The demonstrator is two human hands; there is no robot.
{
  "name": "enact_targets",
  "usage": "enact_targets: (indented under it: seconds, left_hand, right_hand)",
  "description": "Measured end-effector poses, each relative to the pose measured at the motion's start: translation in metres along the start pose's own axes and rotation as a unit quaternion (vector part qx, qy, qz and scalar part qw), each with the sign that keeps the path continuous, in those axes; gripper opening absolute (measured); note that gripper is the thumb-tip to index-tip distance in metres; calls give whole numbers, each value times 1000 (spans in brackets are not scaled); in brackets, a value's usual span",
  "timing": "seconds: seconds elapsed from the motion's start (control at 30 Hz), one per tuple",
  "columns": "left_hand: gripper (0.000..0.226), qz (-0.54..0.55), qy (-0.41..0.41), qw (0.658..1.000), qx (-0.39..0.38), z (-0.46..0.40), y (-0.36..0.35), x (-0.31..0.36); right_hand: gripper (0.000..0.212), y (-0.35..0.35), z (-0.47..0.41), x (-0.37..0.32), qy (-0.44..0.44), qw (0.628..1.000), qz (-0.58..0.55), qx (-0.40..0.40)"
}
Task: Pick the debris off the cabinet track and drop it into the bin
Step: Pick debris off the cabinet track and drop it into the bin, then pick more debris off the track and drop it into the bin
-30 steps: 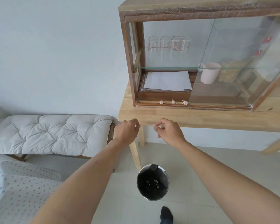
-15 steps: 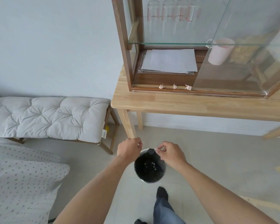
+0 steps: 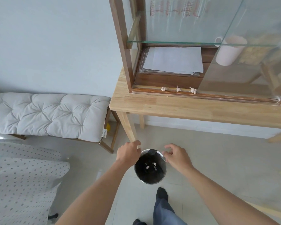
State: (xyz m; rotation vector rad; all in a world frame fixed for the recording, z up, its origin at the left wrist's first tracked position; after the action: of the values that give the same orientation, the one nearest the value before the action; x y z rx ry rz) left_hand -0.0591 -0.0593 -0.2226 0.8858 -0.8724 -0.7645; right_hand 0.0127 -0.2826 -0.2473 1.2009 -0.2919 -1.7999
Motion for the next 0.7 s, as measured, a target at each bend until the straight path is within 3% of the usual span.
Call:
enact_targets:
  seconds: [0.37,0.7]
  left_hand:
    - [35,35,-67,992,104,22,95,22]
    - [32,39,-142,973,178,24,171,64]
  right_hand:
    - [32,94,39,-66,123,983,-47,130]
    - [25,146,51,-111,167,966,-80,180]
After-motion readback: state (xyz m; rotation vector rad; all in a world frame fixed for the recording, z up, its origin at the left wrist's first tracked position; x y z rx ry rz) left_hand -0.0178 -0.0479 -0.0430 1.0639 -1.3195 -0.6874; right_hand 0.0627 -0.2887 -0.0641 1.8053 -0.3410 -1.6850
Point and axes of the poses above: each hand's wrist, its own z-axis away from the middle knuckle, its own y-axis out of the back of the hand, x = y × z, the point moved 4 cm from there along -z, towards the middle knuckle, and after that the axes turned 1 degree about -y, right-handed, at the moved point
